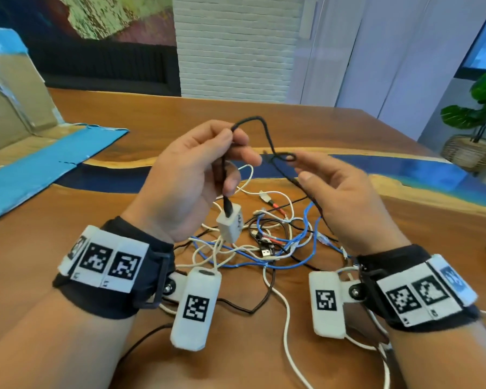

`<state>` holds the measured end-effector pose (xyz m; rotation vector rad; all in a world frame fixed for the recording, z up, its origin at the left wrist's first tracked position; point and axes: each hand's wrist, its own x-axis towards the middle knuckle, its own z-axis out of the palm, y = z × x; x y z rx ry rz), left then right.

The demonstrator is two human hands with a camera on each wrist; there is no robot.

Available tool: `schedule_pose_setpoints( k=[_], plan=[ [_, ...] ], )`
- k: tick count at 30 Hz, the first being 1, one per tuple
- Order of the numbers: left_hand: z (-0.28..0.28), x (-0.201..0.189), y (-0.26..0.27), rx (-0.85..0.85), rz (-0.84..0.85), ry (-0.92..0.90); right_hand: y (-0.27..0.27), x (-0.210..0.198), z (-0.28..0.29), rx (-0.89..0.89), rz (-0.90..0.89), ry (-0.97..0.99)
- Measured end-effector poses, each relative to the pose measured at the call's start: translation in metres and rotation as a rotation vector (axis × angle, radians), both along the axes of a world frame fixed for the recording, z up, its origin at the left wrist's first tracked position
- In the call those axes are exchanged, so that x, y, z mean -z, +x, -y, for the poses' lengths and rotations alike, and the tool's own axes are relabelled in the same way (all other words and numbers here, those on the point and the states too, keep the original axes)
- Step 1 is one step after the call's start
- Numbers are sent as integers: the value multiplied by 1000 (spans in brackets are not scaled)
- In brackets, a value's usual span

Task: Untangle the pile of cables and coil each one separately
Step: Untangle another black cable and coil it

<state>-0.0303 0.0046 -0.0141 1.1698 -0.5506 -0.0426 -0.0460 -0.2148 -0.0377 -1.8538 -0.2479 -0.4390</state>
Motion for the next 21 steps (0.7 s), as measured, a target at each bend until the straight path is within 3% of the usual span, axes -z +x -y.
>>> schedule_pose_setpoints(
  k=[6, 12, 21],
  plan=[
    [-4, -1, -2, 148, 52, 16, 3, 13, -9, -175, -33, -165],
    [-5, -2, -2, 156, 53, 61, 2, 13, -8, -69, 6, -221],
    [-9, -4, 5, -140, -137, 31, 0, 8, 1, -34, -6, -91]
  ],
)
